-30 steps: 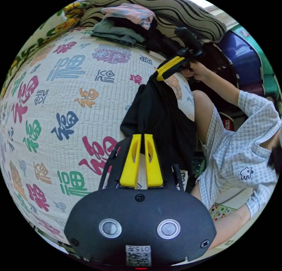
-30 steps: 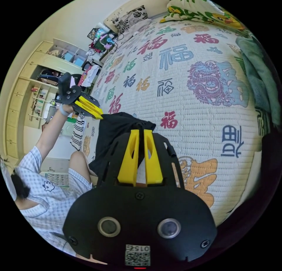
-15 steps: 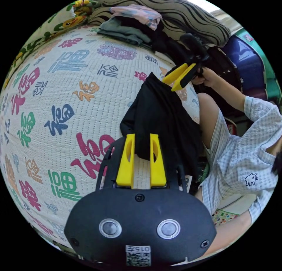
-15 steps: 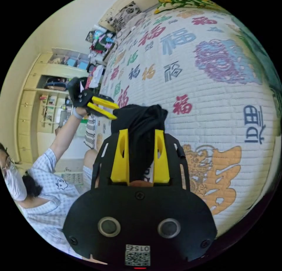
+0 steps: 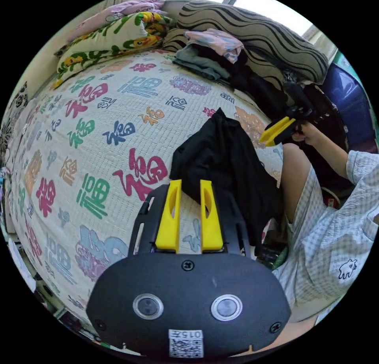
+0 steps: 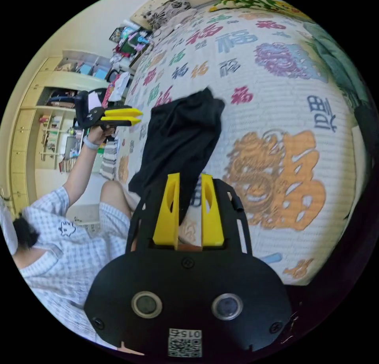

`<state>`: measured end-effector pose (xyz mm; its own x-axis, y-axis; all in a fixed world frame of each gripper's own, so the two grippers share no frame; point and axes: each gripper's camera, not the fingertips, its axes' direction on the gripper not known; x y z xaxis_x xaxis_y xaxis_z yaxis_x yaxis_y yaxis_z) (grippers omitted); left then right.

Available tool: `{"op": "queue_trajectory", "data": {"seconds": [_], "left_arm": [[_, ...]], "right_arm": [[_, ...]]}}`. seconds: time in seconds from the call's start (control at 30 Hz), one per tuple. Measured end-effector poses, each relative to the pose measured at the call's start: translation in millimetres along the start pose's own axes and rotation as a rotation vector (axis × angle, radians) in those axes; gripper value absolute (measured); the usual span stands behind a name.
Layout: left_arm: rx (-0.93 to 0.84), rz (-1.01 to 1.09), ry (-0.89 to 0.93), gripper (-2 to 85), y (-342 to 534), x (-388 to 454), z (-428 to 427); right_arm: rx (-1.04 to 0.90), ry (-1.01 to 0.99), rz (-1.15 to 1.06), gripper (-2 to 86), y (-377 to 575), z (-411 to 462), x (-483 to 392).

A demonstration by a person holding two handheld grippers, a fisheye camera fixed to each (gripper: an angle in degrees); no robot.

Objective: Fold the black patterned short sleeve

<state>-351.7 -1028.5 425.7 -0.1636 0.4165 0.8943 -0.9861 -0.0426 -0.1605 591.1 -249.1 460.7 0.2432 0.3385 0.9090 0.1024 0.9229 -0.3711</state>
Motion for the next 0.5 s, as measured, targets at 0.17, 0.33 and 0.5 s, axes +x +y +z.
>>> {"op": "queue_trajectory", "data": {"seconds": [0.17,0.33,0.5], "left_arm": [[0.1,-0.154,0.068,10.3,124.8,71.7,-5.1],[0.117,-0.313,0.172,6.5,180.6,80.1,25.4],[0.143,-0.306,0.12,0.4,201.5,91.0,12.6]], "right_arm": [[-0.123,0.019,-0.034,9.2,41.5,55.0,-28.5],[-0.144,0.089,0.013,0.5,48.8,79.5,-31.7],[-0.052,0.068,0.053,-0.4,80.4,52.1,-35.5]]}}
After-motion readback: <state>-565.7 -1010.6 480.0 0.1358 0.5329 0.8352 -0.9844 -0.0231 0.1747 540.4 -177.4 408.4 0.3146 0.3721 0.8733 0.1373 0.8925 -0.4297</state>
